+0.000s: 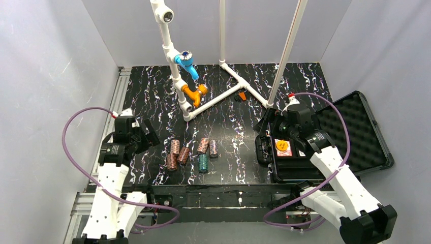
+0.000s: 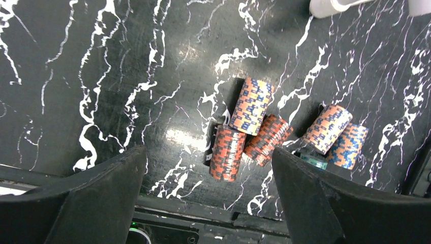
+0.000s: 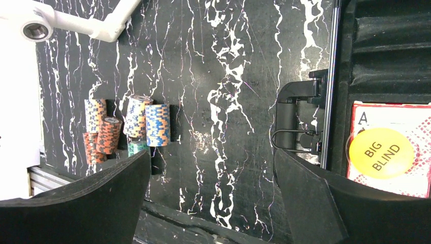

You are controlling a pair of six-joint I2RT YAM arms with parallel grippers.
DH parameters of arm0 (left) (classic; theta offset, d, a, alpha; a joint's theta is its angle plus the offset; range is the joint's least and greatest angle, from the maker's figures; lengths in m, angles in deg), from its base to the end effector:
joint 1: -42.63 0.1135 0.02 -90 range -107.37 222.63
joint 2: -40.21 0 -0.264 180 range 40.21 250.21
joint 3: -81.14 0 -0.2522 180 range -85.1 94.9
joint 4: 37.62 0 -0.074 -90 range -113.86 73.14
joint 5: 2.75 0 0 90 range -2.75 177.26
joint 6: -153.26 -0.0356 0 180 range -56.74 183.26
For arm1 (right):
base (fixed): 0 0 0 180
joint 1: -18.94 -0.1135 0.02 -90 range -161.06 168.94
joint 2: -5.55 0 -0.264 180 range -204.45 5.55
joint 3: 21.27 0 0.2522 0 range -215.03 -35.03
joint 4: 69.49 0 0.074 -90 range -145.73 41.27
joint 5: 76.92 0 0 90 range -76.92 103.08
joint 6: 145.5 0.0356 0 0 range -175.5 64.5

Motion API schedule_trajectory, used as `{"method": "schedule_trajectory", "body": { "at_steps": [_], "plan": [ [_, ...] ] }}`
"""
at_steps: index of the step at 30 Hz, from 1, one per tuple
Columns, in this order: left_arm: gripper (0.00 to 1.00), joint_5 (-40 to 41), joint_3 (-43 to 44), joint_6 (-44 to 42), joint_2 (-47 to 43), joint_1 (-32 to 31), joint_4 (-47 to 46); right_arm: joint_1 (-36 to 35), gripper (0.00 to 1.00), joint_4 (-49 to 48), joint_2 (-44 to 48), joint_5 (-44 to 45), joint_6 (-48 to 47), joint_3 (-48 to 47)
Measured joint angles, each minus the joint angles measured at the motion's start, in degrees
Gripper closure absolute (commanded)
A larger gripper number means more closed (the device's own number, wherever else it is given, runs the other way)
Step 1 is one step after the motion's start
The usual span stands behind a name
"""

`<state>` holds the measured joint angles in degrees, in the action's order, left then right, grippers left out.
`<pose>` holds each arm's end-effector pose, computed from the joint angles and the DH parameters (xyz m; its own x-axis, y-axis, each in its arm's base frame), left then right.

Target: Pack up texas hold em set

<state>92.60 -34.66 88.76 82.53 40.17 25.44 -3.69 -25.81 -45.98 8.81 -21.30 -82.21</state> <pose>0.1412 -0.0027 0.3132 -0.5820 -0.4040 -0.7058 -0.3079 0.9127 -0.2686 0.1790 0.0775 0.2998 -0.6775 0.3249 -0.6599 -0.0722 0.8635 0.4992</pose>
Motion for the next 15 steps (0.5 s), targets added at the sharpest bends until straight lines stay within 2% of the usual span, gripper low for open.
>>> {"method": "schedule_trajectory", "body": {
  "at_steps": [5, 9, 15],
  "plan": [
    [0.13, -4.4, -0.1, -1.2, 4.6, 0.0, -1.1, 0.0, 0.00, 0.7, 0.2, -0.6, -1.0, -0.1],
    [0.21, -9.8, -0.2, -2.4, 8.6, 0.0, -2.9, 0.0, 0.00, 0.6, 0.9, -1.9, -2.8, 0.0],
    [0.25, -14.0, -0.2, -3.7, 14.2, -0.5, -3.9, 0.0, 0.00, 0.6, -0.3, -2.9, -7.0, 0.0]
  ]
}}
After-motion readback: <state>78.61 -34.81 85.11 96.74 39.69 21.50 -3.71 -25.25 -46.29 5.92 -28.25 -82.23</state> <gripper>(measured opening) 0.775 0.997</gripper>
